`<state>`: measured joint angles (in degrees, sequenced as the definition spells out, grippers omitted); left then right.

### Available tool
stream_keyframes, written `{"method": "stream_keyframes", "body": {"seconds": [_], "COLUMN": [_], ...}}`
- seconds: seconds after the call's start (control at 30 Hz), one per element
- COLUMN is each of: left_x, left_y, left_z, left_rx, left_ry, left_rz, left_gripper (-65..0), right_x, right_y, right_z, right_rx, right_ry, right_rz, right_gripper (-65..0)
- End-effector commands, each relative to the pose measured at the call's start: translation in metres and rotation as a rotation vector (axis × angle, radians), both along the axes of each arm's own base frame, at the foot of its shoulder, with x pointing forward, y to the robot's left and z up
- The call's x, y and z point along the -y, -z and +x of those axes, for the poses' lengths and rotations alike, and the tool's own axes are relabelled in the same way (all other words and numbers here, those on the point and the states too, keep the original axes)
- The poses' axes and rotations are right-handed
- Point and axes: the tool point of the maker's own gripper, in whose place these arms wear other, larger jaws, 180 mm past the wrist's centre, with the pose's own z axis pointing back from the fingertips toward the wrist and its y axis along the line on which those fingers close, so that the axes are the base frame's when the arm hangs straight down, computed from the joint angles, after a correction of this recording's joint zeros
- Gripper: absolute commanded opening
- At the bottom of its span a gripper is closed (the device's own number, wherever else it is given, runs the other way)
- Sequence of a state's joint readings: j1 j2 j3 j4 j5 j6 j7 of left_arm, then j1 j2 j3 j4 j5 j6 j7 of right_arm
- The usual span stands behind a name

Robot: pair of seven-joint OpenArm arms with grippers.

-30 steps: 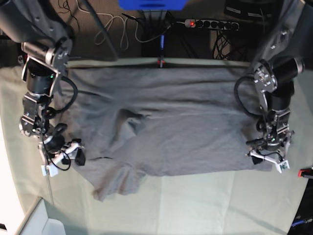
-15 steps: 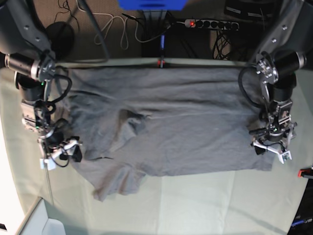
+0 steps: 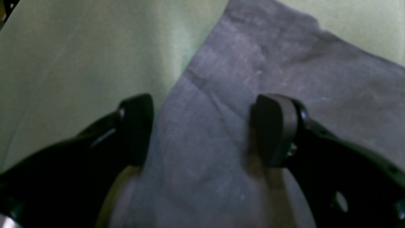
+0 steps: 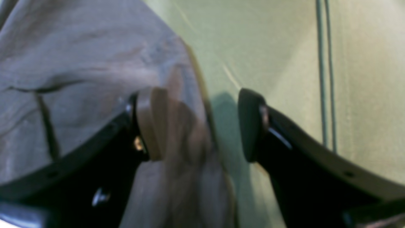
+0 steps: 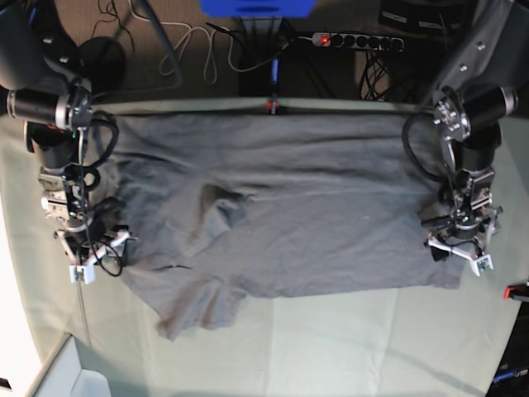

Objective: Layout the t-shirt on the table in an organized manner, then fold the t-shirt properly
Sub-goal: 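Reach both grippers to the shirt's middle and grasp the fabric, then fold the grasped middle fabric toward the collar edge with both grippers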

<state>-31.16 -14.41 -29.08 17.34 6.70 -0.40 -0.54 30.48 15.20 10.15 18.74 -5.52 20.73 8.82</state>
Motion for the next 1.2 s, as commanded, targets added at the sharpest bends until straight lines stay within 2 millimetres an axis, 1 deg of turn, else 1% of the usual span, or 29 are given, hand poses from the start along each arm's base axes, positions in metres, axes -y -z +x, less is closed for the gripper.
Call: {"method": "stream_keyframes", "body": {"seconds": [0.0, 0.07, 0.1, 0.13, 0.2, 0.3, 0.33, 0.4, 0.47, 0.57, 0.6, 0.67, 0.8, 0.9, 0.97, 1.03, 1.1, 1.17], "left_x": [-0.006, -0.004, -0.003, -0.002, -0.003, -0.003, -0.004, -0.004, -0.005, -0.005, -0.005, -0.006, -0.005, -0.005, -0.005, -0.003, -0.002, -0.002], "left_y": [-0.012, -0.012, -0.011, -0.010, -0.006, -0.006, -0.003, 0.001, 0.002, 0.002, 0.002, 0.001, 0.000, 0.000, 0.000, 0.000, 0.001, 0.001], "left_z": [0.009, 0.010, 0.010, 0.010, 0.005, 0.005, 0.001, -0.004, -0.005, -0.006, -0.006, -0.005, -0.004, -0.004, -0.003, -0.003, -0.003, -0.003], "left_rx": [0.017, 0.009, 0.007, 0.003, -0.006, -0.005, -0.011, -0.020, -0.022, -0.025, -0.024, -0.021, -0.018, -0.019, -0.020, -0.020, -0.020, -0.020], "left_ry": [0.007, 0.020, 0.024, 0.029, 0.028, 0.023, 0.023, 0.023, 0.022, 0.022, 0.022, 0.022, 0.023, 0.023, 0.025, 0.028, 0.029, 0.029], "left_rz": [0.028, 0.032, 0.033, 0.035, 0.034, 0.032, 0.034, 0.035, 0.036, 0.035, 0.036, 0.038, 0.037, 0.036, 0.036, 0.034, 0.033, 0.033], "left_gripper": [-17.4, -17.5, -18.5, -21.0, -29.1, -43.8, -48.3, -56.2, -64.9, -64.2, -64.7, -65.0, -65.0, -65.0, -65.0, -65.0, -65.0, -65.0], "right_x": [0.006, 0.002, 0.001, -0.001, -0.001, -0.001, -0.001, -0.001, -0.001, -0.001, -0.001, -0.001, 0.000, 0.000, 0.000, -0.001, -0.007, -0.011], "right_y": [-0.020, -0.019, -0.019, -0.019, -0.019, -0.019, -0.019, -0.020, -0.020, -0.021, -0.022, -0.022, -0.023, -0.023, -0.022, -0.021, -0.018, -0.020], "right_z": [0.016, 0.015, 0.015, 0.015, 0.015, 0.015, 0.015, 0.016, 0.016, 0.017, 0.018, 0.018, 0.019, 0.018, 0.017, 0.017, 0.011, 0.010], "right_rx": [0.062, 0.059, 0.059, 0.059, 0.059, 0.059, 0.059, 0.061, 0.061, 0.064, 0.067, 0.069, 0.075, 0.071, 0.068, 0.067, 0.060, 0.070], "right_ry": [0.008, -0.010, -0.014, -0.017, -0.017, -0.017, -0.017, -0.017, -0.017, -0.017, -0.017, -0.016, -0.013, -0.014, -0.014, -0.017, -0.044, -0.069], "right_rz": [-0.001, 0.014, 0.018, 0.021, 0.021, 0.021, 0.021, 0.021, 0.021, 0.021, 0.021, 0.022, 0.025, 0.022, 0.022, 0.025, 0.058, 0.069], "right_gripper": [-30.3, -30.4, -30.4, -30.4, -30.4, -30.4, -30.4, -30.4, -30.4, -30.7, -32.1, -38.3, -54.7, -61.9, -64.0, -64.4, -64.6, -64.8]}}
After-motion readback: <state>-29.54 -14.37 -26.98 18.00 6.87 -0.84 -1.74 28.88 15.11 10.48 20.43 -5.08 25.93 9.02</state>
